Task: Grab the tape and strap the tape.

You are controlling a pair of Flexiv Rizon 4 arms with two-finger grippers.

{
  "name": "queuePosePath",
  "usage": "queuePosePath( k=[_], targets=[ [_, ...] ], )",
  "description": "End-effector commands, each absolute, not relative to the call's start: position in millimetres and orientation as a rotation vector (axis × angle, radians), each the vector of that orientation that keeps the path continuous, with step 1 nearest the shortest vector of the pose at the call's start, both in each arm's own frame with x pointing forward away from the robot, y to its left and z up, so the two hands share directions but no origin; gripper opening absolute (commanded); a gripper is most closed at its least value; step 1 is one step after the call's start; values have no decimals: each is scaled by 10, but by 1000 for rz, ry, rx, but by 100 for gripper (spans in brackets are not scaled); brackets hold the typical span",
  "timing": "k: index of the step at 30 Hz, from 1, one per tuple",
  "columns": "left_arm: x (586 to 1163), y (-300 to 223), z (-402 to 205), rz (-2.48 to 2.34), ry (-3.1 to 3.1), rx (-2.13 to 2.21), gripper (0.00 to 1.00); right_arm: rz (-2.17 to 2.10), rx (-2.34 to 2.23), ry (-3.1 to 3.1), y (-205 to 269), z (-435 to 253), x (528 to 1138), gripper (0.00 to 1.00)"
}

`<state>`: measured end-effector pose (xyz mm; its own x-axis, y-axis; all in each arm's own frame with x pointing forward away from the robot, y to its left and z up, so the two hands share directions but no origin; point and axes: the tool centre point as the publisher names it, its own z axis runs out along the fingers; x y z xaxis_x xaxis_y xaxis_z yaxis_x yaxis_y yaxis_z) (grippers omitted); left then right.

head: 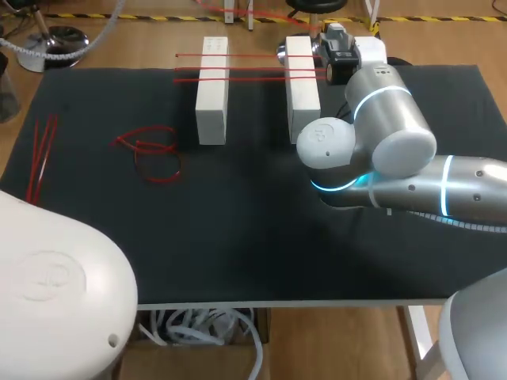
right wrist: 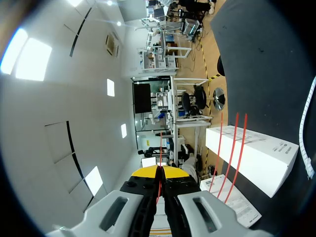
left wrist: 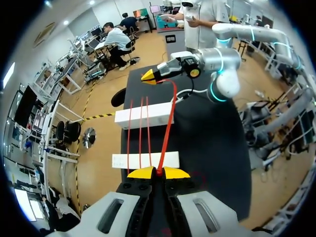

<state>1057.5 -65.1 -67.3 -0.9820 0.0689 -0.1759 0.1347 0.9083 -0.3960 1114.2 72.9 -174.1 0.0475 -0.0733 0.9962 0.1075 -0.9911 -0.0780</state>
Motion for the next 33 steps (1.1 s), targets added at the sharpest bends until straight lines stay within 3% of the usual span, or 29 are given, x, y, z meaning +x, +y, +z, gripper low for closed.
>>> queuePosePath(
  k=[1,33],
  targets=[
    [10624,-737,-568,-525,2945,144,0,-2075,-2180,-42,714,-1719,11143,0],
    [10627,-866,-463,-150,3001,145,0,-2075,-2180,-42,714,-1719,11143,0]
  ],
)
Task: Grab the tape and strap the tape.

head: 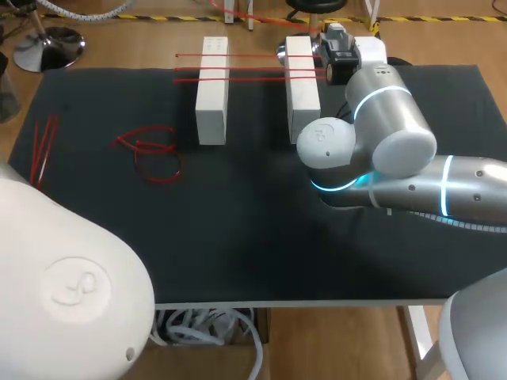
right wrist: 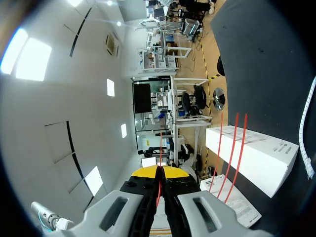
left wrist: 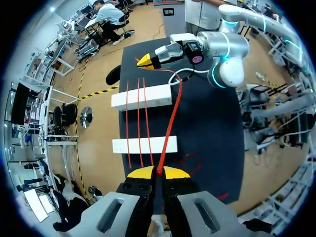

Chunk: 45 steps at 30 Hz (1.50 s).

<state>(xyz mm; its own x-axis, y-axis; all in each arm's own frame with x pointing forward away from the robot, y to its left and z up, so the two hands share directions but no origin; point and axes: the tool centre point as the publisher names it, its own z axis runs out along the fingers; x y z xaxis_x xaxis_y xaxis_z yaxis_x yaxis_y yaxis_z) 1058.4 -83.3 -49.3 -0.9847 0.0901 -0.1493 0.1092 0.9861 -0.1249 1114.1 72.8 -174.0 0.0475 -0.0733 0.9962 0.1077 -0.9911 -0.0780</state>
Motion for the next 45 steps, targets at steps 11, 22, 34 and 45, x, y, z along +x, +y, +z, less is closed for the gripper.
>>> queuePosePath(
  k=[11,22,34,45],
  targets=[
    [10628,-906,-455,-129,3009,184,0,-2075,-2180,-42,714,-1719,11143,0],
    [10635,-891,-479,-156,3048,189,0,-2075,-2180,-42,714,-1719,11143,0],
    [10635,-891,-479,-156,3048,189,0,-2075,-2180,-42,714,-1719,11143,0],
    [10635,-891,-479,-156,3048,189,0,-2075,-2180,-42,714,-1719,11143,0]
  ],
)
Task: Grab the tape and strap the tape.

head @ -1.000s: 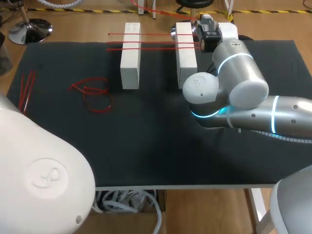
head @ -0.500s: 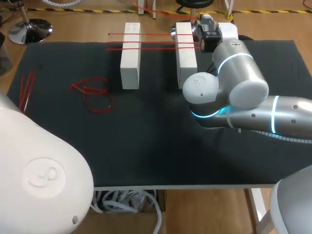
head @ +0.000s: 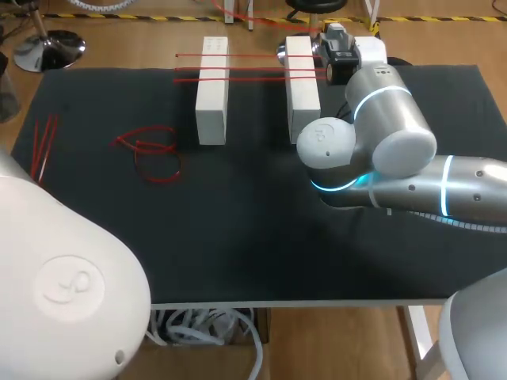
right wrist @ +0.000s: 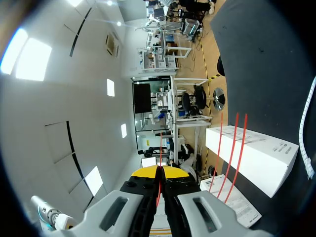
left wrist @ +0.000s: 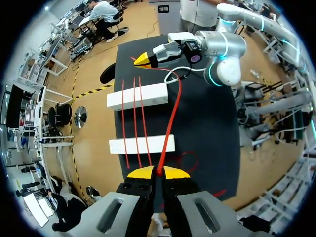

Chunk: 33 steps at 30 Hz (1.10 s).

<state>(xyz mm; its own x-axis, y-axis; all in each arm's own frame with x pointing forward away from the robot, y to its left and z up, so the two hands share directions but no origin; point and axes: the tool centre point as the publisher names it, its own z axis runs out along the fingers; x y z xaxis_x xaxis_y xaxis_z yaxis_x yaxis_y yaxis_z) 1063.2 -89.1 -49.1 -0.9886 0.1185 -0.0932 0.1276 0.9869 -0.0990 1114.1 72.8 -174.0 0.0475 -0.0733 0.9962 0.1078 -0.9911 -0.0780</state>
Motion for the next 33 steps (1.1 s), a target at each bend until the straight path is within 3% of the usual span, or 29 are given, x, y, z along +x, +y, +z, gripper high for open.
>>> queuePosePath(
  k=[1,17,33],
  targets=[
    [10635,-891,-479,-156,3048,189,0,-2075,-2180,-42,714,-1719,11143,0],
    [10635,-891,-479,-156,3048,189,0,-2075,-2180,-42,714,-1719,11143,0],
    [10635,-891,-479,-156,3048,189,0,-2285,-2777,-557,1051,-1860,11503,0]
  ],
)
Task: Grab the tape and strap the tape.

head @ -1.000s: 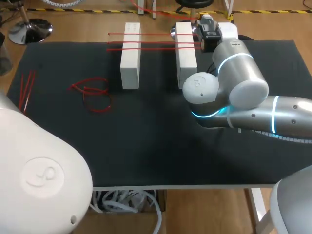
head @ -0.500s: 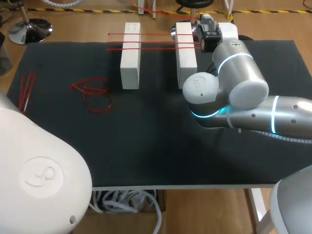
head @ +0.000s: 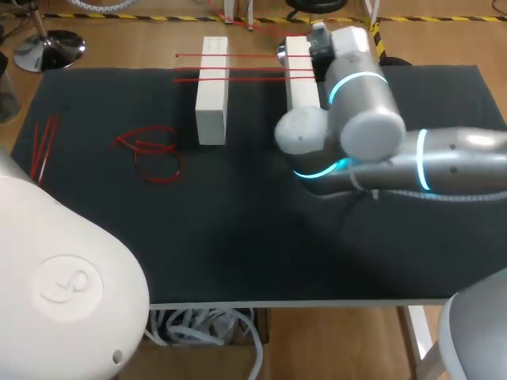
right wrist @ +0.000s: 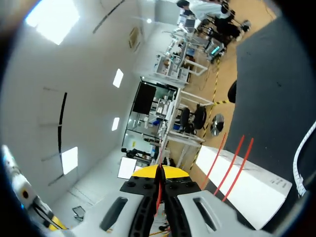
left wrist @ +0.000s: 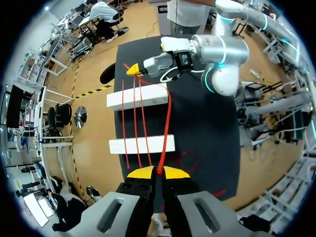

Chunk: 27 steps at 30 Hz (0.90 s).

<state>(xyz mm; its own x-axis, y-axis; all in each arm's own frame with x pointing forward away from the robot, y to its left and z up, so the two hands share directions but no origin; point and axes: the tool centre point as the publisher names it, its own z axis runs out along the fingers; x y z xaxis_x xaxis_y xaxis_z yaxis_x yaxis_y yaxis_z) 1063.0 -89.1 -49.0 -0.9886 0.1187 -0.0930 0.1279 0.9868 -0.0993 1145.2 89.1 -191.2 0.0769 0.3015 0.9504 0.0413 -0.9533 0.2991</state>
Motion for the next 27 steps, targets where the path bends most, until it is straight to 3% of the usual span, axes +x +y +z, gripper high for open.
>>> queuePosePath(
  k=[1,11,20,27],
  targets=[
    [10635,-891,-479,-156,3048,189,0,1648,2002,426,1046,-1870,11512,0],
    [10635,-891,-479,-156,3048,189,0,1751,2057,531,871,-1672,11176,0],
    [10635,-891,-479,-156,3048,189,0,1750,1767,639,713,-1492,11296,0],
    [10635,-891,-479,-156,3048,189,0,1543,1897,645,586,-1803,11443,0]
  ],
)
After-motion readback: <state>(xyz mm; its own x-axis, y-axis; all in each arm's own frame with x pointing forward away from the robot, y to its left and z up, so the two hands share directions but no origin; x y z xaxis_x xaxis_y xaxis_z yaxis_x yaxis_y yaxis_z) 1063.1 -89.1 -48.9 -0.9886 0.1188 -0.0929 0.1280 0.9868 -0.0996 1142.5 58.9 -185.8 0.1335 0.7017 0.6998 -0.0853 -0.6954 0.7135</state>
